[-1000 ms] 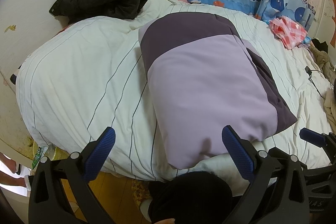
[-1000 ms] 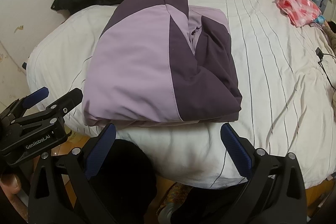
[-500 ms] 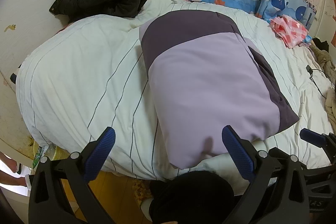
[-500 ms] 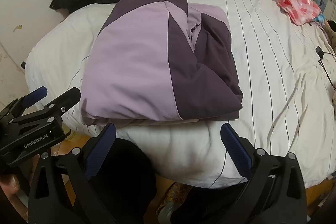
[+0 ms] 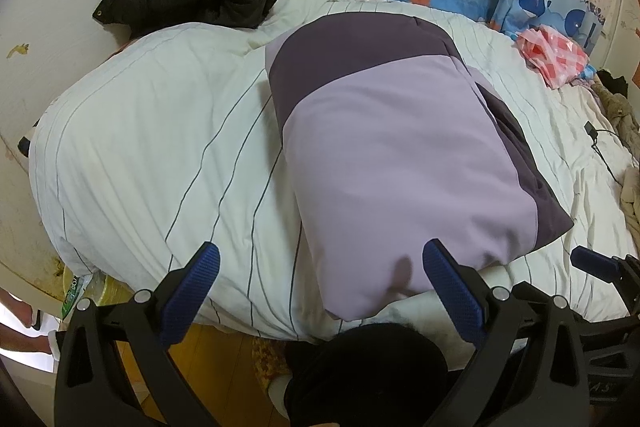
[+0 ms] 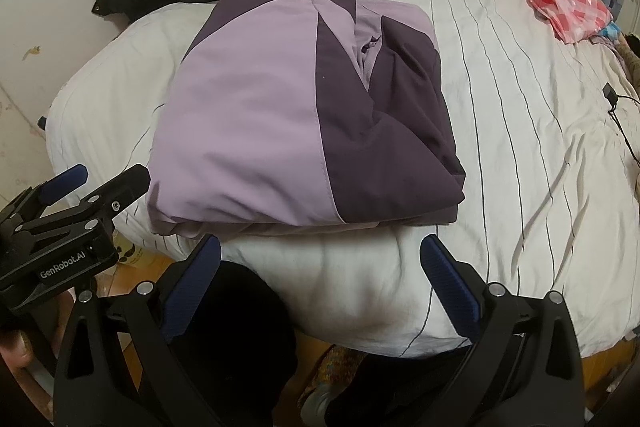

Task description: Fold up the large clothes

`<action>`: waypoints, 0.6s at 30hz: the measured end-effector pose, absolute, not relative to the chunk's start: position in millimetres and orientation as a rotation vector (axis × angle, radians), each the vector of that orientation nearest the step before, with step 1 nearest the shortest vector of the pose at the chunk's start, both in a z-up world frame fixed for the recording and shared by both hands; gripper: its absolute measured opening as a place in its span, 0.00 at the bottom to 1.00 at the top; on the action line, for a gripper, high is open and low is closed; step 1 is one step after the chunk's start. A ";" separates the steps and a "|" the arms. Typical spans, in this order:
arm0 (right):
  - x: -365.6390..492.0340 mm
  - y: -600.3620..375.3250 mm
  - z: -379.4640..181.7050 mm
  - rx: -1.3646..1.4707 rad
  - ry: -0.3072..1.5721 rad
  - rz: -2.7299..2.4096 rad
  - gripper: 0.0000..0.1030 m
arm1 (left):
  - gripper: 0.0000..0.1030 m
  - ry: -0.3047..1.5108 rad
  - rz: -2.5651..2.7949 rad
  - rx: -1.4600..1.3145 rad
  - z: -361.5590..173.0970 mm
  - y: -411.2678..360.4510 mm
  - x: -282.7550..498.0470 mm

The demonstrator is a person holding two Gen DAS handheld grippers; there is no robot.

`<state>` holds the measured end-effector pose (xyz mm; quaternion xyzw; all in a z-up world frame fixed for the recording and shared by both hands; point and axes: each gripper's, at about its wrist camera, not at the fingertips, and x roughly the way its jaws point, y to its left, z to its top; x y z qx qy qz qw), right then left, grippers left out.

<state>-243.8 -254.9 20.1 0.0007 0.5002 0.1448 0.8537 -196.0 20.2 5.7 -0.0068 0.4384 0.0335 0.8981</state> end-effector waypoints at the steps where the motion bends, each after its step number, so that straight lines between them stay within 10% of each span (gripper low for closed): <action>1: -243.8 -254.8 20.3 0.002 1.052 0.304 0.93 | 0.94 0.909 0.072 -0.007 5.8 19.8 -195.6; 18: -243.0 -257.7 15.8 0.006 1.059 0.304 0.93 | 0.94 0.929 0.056 -0.008 4.6 22.9 -188.5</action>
